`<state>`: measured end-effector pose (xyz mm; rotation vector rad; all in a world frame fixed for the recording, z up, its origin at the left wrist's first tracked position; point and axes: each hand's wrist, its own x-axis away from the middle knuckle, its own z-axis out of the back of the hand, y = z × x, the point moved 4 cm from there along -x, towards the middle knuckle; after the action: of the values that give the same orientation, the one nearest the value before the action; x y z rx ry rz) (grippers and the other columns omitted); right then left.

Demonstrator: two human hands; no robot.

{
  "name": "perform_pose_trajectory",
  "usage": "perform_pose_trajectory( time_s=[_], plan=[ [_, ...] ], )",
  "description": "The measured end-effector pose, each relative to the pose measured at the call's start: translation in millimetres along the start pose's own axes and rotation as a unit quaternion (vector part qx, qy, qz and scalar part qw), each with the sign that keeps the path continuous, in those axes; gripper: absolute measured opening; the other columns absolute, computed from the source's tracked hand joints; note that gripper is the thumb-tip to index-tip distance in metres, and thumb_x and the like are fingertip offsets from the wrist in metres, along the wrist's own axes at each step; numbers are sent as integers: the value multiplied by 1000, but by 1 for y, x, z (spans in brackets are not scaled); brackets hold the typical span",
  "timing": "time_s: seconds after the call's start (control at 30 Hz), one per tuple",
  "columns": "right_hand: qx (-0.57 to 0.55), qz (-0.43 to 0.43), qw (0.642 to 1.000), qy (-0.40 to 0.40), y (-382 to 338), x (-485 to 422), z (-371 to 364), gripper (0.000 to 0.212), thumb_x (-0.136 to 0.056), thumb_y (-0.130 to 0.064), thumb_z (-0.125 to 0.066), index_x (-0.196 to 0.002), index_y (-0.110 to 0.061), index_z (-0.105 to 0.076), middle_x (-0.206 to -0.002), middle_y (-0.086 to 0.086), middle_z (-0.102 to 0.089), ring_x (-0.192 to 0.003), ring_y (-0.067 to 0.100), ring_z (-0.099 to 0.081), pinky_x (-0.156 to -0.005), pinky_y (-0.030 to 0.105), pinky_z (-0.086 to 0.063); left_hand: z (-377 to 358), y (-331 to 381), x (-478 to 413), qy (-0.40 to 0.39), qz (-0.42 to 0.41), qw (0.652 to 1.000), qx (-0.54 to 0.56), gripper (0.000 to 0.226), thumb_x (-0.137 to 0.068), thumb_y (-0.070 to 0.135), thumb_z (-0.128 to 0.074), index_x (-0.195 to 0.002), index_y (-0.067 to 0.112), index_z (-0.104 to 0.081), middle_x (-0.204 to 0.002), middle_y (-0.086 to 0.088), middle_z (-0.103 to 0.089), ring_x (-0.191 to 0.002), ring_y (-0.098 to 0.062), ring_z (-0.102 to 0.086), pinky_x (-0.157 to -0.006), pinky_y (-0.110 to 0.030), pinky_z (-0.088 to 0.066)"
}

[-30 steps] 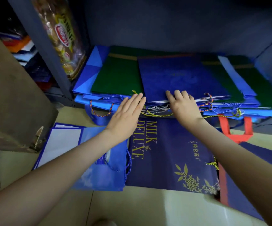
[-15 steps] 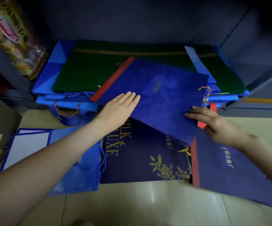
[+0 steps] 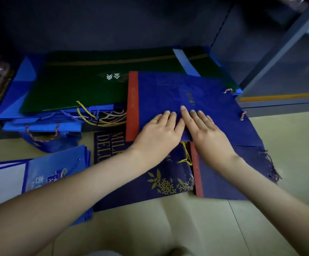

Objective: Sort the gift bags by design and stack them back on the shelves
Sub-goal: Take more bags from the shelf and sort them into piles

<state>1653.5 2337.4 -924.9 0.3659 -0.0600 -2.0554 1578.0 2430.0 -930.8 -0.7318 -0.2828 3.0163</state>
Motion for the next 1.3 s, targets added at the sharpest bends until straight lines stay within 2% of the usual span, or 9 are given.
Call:
perform_pose_trajectory(
  time_s=[0.07, 0.2, 0.37, 0.57, 0.63, 0.8, 1.03, 1.2, 1.3],
  plan=[
    [-3, -10, 1000, 26, 16, 20, 4, 56, -80, 1, -28, -131, 9, -51, -116, 31, -61, -102, 49, -62, -79, 56, -54, 9, 7, -3, -8, -9, 1000, 2, 48, -81, 8, -32, -111, 3, -69, -107, -17, -70, -99, -27, -68, -85, -33, -53],
    [17, -69, 997, 34, 63, 68, 22, 70, -60, 25, -56, -128, 11, -52, -116, 31, -61, -101, 49, -62, -70, 55, -54, 31, 28, -15, 23, -46, 999, 13, 42, -83, 3, -35, -107, -1, -69, -104, -18, -70, -98, -29, -68, -87, -35, -54],
    [7, -174, 982, -65, 123, 147, 14, 82, -56, 30, -64, -132, 4, -51, -124, 25, -60, -106, 46, -61, -65, 47, -57, 25, 73, -15, 79, -151, 984, 53, 38, -89, 2, -35, -111, -2, -66, -108, -20, -68, -100, -32, -65, -91, -38, -52],
    [12, -199, 936, -290, 149, 209, -28, 86, -91, 7, -43, -150, -20, 14, -161, 3, -5, -147, 19, -8, -109, 22, -27, -40, 86, 20, -101, -208, 973, 17, 54, -77, 16, -57, -129, -2, -55, -126, -19, -60, -116, -31, -58, -101, -38, -45],
    [14, -185, 928, -324, 143, 213, -45, 86, -94, 3, -41, -148, -22, 20, -161, 3, -1, -148, 20, -4, -114, 23, -18, -53, 81, 32, -148, -187, 971, -26, 69, -79, 19, -63, -140, -2, -39, -141, -19, -47, -130, -30, -46, -109, -38, -33],
    [6, -119, 916, -384, 128, 201, -102, 86, -97, -7, -44, -148, -29, 22, -161, 3, 4, -148, 25, 3, -118, 34, -3, -77, 80, 44, -247, -183, 951, -35, 66, -98, 11, -29, -148, 0, 13, -158, -18, 7, -146, -31, 4, -117, -39, 4],
    [51, -42, 853, -517, 125, 179, -158, 91, -94, -24, -53, -149, -29, 19, -160, -1, 15, -147, 27, 12, -116, 51, -5, -86, 53, 35, -119, -90, 988, 42, 80, -60, 15, -81, -133, 1, -52, -138, -16, -51, -127, -29, -50, -109, -38, -33],
    [-51, -52, 941, -332, 107, 85, -128, 71, -94, -12, -47, -153, -16, -8, -158, 8, -17, -145, 26, -17, -115, 37, -19, -75, -18, 27, -77, 29, 996, -27, 82, -70, 8, -72, -143, 0, -36, -151, -22, -29, -140, -35, -26, -114, -46, -19],
    [-90, 3, 988, -128, 74, 21, -94, 67, -78, 3, -64, -141, 0, -41, -130, 20, -54, -113, 38, -55, -89, 41, -48, -70, -71, 26, -82, 114, 984, -109, 88, -70, 7, -70, -147, 1, -26, -153, -25, -20, -141, -40, -18, -115, -51, -14]
  ],
)
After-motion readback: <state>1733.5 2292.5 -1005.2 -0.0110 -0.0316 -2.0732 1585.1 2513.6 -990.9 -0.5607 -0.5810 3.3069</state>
